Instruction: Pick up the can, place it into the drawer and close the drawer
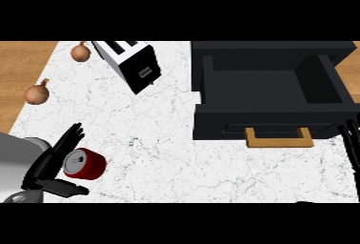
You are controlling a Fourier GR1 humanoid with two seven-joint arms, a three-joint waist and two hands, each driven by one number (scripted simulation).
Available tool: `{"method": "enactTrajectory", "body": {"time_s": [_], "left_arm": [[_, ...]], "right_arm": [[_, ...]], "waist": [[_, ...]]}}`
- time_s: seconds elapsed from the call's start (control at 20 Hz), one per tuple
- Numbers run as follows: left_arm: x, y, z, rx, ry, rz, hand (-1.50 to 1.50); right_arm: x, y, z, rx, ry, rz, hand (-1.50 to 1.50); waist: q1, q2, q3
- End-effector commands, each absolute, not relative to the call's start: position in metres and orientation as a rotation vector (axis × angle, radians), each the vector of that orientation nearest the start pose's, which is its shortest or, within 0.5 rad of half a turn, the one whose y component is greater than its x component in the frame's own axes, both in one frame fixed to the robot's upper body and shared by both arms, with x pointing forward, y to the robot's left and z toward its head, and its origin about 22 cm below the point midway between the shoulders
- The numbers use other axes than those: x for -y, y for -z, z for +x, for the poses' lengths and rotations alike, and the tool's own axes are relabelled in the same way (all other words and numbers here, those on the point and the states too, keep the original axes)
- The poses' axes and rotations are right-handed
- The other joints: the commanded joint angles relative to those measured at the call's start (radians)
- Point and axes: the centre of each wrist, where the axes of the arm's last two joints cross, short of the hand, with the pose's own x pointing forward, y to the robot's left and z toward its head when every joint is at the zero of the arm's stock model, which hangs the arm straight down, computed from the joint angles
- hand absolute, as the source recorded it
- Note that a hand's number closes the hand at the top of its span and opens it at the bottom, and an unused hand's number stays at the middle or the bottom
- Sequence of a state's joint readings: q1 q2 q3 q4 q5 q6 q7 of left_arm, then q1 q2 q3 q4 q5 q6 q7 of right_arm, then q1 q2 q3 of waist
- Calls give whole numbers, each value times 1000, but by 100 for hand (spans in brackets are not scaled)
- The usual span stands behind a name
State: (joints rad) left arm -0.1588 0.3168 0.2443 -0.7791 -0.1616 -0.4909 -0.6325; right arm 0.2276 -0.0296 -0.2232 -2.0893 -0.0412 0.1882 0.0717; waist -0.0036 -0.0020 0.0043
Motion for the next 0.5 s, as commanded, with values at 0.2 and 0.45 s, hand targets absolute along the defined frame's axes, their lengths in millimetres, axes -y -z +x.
{"method": "enactTrajectory", "body": {"time_s": [0.2, 0.45], "left_arm": [[-370, 102, 250, 1508, 302, -174, -150], [-350, 95, 261, 1512, 327, -180, -150]], "right_arm": [[299, -96, 155, 1805, 10, -162, -150], [284, -90, 159, 1810, 3, -166, -150]], "waist": [[-4, 2, -5], [-1, 2, -4]]}}
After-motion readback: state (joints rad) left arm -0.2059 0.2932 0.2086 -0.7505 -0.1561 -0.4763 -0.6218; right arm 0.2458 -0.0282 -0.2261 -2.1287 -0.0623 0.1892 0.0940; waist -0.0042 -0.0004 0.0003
